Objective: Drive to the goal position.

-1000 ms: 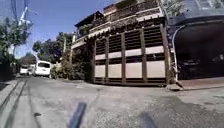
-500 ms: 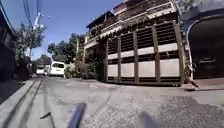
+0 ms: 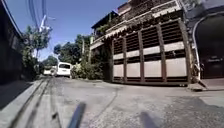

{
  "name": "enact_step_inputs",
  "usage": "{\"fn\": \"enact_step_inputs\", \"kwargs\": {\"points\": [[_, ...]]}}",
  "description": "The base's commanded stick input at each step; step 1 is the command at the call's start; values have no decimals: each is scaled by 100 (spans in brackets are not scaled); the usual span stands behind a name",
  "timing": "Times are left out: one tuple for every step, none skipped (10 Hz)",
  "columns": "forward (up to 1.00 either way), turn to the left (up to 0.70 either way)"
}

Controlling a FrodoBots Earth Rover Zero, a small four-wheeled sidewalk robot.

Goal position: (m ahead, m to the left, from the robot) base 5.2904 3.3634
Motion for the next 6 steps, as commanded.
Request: {"fn": "enact_step_inputs", "kwargs": {"points": [[0,70],[0,70],[0,70],[0,70],[0,70],[0,70]]}}
